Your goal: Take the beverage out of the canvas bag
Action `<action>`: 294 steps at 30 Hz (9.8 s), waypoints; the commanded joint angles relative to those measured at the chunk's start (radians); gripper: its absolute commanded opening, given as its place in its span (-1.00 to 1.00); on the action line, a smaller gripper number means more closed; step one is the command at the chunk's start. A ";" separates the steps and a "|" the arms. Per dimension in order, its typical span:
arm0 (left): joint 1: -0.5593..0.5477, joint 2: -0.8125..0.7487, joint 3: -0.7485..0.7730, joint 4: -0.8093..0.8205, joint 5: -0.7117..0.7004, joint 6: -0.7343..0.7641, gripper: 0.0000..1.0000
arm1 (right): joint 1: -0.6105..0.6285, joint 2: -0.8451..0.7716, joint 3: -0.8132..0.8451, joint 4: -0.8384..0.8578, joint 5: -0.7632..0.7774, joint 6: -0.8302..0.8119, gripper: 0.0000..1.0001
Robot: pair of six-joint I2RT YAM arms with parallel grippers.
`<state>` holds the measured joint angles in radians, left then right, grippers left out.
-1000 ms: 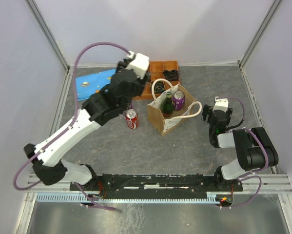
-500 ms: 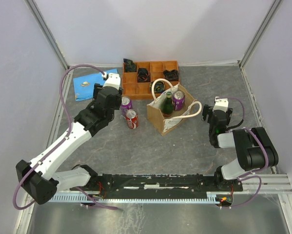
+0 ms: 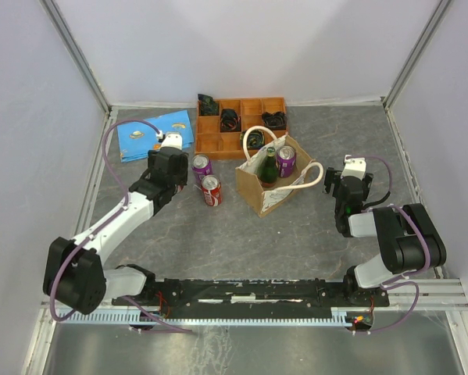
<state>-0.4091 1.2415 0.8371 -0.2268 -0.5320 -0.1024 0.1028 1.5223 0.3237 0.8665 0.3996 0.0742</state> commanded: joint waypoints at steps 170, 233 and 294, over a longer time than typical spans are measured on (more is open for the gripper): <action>-0.398 0.553 0.285 1.057 0.449 0.309 -0.95 | -0.002 -0.009 0.026 0.032 -0.005 0.006 0.98; -0.398 -0.467 -0.280 0.755 -0.237 0.381 -0.95 | -0.002 -0.008 0.026 0.032 -0.005 0.004 0.98; -0.166 -0.319 -0.379 0.818 -0.064 0.061 0.99 | -0.003 -0.009 0.026 0.033 -0.005 0.005 0.98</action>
<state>-0.5774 0.9539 0.4004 0.5961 -0.5922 -0.0059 0.1028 1.5223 0.3237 0.8669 0.3996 0.0742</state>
